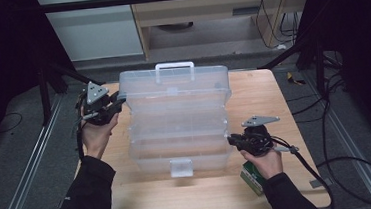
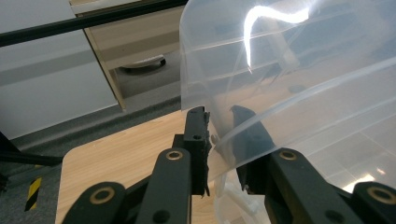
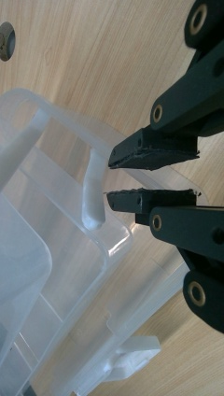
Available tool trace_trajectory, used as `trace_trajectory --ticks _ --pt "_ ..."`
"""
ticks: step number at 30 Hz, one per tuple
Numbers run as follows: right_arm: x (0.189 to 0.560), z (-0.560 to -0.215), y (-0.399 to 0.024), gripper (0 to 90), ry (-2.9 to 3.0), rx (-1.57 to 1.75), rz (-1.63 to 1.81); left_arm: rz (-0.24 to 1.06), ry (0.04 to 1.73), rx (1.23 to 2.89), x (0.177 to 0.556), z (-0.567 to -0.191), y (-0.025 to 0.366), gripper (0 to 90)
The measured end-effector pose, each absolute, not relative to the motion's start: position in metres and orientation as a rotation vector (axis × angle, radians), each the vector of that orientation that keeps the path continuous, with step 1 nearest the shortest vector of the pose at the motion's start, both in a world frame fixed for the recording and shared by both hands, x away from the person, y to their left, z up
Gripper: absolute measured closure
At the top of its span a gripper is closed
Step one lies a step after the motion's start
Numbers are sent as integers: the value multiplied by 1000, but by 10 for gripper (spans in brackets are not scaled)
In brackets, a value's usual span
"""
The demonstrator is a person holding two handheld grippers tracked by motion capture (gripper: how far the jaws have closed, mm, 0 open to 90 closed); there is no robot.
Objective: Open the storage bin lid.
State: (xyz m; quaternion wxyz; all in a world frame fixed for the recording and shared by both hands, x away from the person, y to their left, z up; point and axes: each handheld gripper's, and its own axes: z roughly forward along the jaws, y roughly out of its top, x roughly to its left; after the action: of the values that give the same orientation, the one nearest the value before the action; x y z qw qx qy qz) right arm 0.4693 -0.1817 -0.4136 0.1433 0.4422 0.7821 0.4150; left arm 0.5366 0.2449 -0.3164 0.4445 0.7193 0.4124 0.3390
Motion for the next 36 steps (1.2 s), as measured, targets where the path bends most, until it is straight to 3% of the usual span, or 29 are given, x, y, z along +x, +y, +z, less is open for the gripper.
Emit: trace_trajectory --ticks 36 --pt "470 -413 -182 776 2265 1279 1199 879 1041 1753 553 -307 239 750"
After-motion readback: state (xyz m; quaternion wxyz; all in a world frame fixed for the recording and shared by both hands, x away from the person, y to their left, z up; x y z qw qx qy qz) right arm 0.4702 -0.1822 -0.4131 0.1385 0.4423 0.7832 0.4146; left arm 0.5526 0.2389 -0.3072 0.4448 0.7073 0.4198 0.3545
